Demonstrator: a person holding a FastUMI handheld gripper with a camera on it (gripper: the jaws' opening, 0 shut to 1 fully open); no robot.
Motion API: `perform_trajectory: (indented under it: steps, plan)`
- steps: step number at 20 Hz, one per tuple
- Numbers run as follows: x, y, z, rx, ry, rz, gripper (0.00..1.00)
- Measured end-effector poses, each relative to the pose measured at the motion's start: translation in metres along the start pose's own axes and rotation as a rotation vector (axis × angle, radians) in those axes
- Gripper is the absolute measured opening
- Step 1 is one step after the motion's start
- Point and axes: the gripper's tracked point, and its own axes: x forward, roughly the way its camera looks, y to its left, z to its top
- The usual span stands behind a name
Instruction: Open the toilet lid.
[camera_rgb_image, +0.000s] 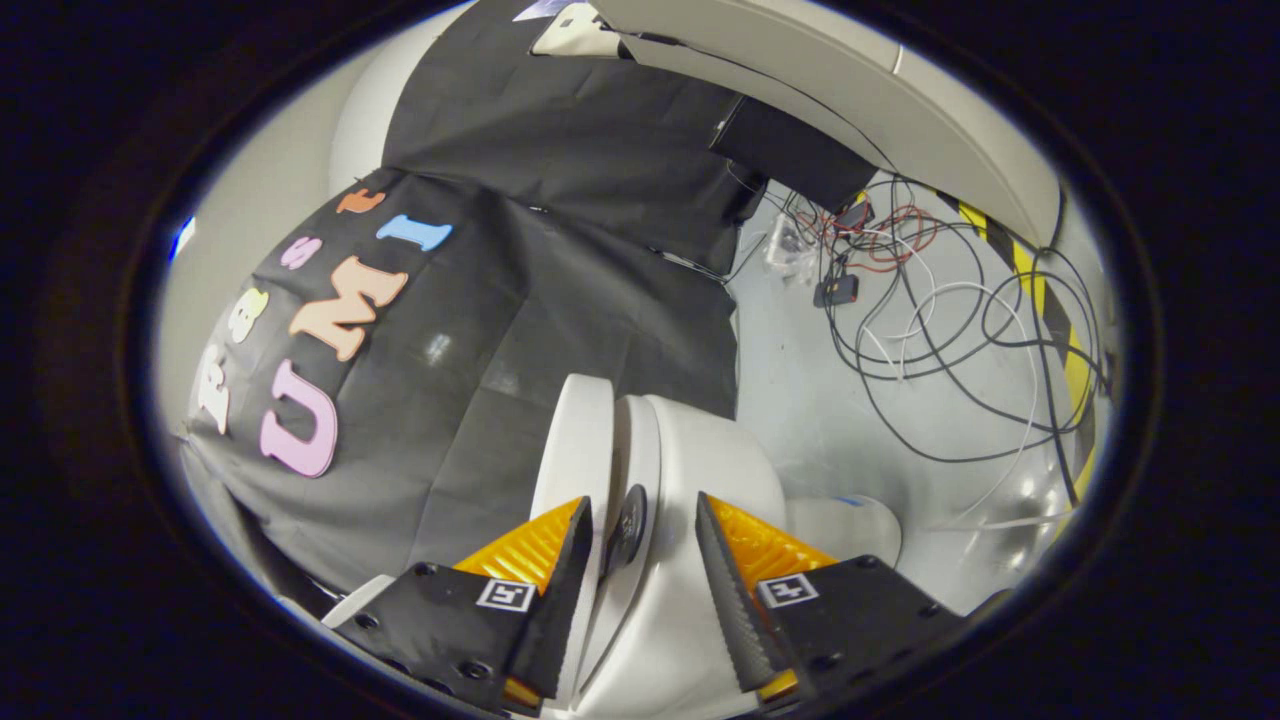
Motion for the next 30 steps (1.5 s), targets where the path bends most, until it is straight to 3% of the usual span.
perform_trajectory:
  steps: [1,4,6,13,15,24,27,30]
  plan:
    - [0.003,0.006,-0.008,0.023,0.011,0.029,0.56]
    - [0.006,0.007,-0.016,-0.067,0.033,0.011,0.25]
    - [0.010,0.013,-0.011,-0.043,0.056,0.052,0.08]
    - [-0.005,0.027,-0.007,-0.114,0.033,0.038,0.06]
    - [-0.011,0.049,-0.006,-0.203,0.023,0.059,0.06]
    - [-0.047,0.177,-0.003,-0.470,-0.061,0.267,0.06]
    - [-0.052,0.194,-0.008,-0.602,-0.058,0.240,0.06]
    - [-0.057,0.205,-0.013,-0.654,-0.052,0.231,0.06]
